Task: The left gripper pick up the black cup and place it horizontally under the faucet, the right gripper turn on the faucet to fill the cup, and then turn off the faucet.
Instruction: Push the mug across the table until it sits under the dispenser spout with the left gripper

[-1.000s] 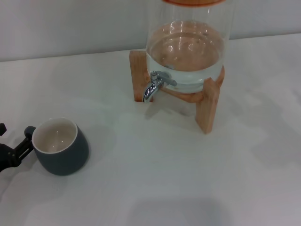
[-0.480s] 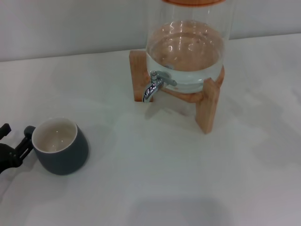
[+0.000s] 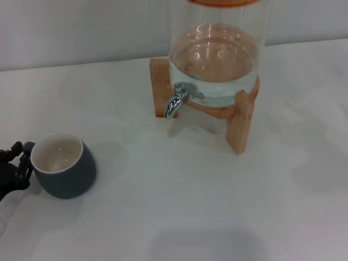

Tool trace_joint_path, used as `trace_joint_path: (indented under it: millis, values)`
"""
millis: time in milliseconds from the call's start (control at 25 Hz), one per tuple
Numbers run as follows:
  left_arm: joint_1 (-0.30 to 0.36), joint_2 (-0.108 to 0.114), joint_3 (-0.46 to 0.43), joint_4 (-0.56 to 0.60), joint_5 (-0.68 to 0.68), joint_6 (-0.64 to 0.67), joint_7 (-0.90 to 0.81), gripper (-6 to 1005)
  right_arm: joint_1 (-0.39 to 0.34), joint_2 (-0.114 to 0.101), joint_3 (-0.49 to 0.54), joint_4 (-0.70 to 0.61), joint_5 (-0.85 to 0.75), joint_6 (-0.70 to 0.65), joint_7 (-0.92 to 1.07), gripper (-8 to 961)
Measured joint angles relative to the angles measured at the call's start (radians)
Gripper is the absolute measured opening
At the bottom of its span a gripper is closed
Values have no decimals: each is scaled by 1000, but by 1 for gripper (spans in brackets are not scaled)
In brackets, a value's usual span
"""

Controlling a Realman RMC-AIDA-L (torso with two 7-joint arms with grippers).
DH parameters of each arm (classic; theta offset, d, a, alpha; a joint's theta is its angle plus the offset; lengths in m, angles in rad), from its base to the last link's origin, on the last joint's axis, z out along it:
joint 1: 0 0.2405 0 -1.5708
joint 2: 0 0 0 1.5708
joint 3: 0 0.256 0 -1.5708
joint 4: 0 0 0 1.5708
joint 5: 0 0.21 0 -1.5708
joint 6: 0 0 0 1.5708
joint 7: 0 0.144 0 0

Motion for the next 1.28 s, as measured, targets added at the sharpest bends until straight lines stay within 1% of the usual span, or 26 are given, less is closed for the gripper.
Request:
trace_joint_path:
  millis: [120, 360, 1280]
  values:
    - [-6, 0, 1, -5, 2, 1, 1, 321, 0, 0, 9, 0, 0, 1, 0, 601]
    - [-10, 0, 2, -2, 20, 1, 1, 154, 0, 1, 11, 0, 0, 1, 0, 600]
    - [-9, -2, 13, 2, 23, -13, 1, 153, 0, 2, 14, 0, 0, 1, 0, 600]
